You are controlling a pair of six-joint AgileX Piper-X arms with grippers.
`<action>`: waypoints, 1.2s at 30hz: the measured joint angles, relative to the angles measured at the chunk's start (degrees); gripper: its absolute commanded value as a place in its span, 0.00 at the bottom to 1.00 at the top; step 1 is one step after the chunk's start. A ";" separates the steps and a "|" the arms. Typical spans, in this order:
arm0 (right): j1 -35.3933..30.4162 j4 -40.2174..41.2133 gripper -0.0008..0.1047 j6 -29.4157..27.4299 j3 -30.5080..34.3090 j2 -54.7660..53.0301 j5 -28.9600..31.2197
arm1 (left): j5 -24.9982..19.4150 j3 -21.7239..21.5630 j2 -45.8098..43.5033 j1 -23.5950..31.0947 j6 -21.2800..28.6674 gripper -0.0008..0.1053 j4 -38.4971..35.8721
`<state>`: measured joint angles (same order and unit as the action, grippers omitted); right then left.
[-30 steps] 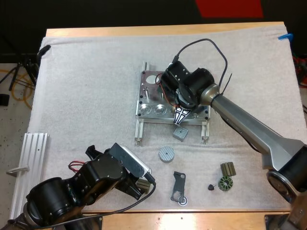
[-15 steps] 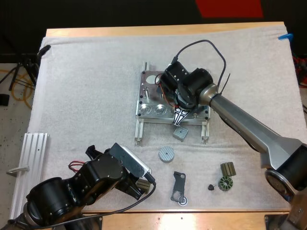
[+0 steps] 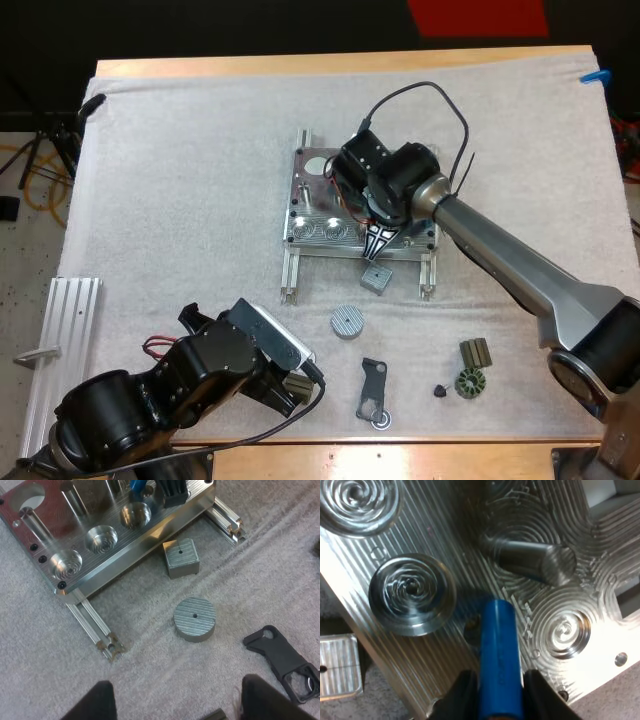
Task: Load cells from right to left
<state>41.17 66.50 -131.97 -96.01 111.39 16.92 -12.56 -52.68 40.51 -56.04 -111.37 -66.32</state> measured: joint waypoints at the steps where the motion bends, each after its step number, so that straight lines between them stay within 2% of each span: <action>1: 0.00 0.38 0.03 0.18 0.00 0.00 -0.08 | 0.00 0.00 0.00 0.00 0.00 0.52 0.00; 17: -0.28 2.13 0.01 1.68 0.31 -1.38 -3.39 | 0.00 0.00 0.00 0.00 0.00 0.52 0.18; 36: -0.28 5.14 0.01 -0.28 -0.51 -2.02 -1.65 | 0.00 0.00 0.00 0.00 0.74 0.52 0.37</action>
<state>40.89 71.64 -132.26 -96.52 109.37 15.27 -12.56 -52.68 40.51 -56.04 -110.63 -65.95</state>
